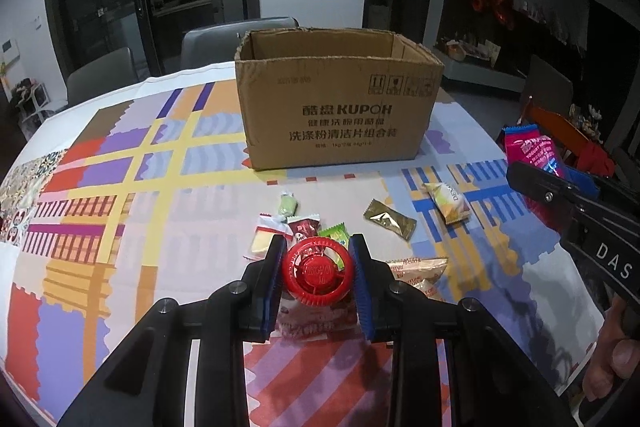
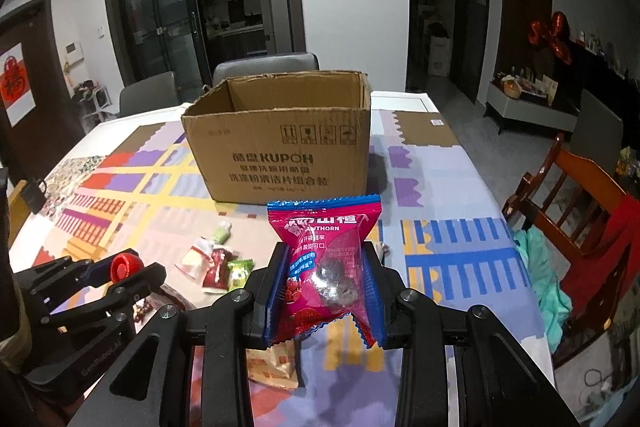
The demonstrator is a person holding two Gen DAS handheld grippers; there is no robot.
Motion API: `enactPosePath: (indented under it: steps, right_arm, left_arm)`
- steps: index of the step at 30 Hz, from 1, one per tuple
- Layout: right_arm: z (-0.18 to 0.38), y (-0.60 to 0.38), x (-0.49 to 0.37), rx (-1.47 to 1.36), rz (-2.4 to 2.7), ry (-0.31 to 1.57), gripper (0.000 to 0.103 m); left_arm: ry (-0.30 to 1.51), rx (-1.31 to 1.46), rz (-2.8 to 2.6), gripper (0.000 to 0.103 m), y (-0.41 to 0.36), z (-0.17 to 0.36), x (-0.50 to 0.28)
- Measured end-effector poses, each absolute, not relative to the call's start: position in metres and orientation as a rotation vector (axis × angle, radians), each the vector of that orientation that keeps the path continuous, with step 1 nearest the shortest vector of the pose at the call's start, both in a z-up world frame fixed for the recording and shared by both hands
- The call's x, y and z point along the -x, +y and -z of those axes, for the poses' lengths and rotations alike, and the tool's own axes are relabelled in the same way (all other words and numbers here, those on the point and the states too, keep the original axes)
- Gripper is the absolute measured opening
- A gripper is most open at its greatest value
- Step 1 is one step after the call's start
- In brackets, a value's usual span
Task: Organize snacks
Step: 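Carry the jelly pouch and pink bag over the cardboard box with both grippers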
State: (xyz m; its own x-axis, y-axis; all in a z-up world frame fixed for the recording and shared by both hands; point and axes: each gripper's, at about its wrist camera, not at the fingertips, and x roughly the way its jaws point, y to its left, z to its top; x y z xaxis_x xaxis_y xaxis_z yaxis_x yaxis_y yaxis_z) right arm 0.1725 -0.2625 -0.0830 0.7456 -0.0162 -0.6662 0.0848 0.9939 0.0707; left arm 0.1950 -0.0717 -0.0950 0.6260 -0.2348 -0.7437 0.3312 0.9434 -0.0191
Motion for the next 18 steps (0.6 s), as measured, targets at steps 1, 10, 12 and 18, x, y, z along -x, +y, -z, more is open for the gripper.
enactPosePath:
  steps: [1, 10, 12, 18]
  right_arm:
    - [0.082, -0.262, -0.173, -0.099, 0.055, 0.726, 0.036]
    - [0.070, -0.262, -0.176, -0.094, 0.051, 0.699, 0.036]
    - [0.066, -0.263, -0.178, -0.092, 0.051, 0.690, 0.036]
    - [0.054, -0.264, -0.186, -0.084, 0.047, 0.667, 0.036]
  left_arm:
    - [0.832, -0.122, 0.325, 0.031, -0.072, 0.093, -0.196]
    - [0.805, -0.126, 0.315, 0.031, -0.072, 0.073, -0.204]
    - [0.798, -0.125, 0.314, 0.031, -0.072, 0.068, -0.206]
    - [0.773, -0.127, 0.313, 0.031, -0.074, 0.049, -0.217]
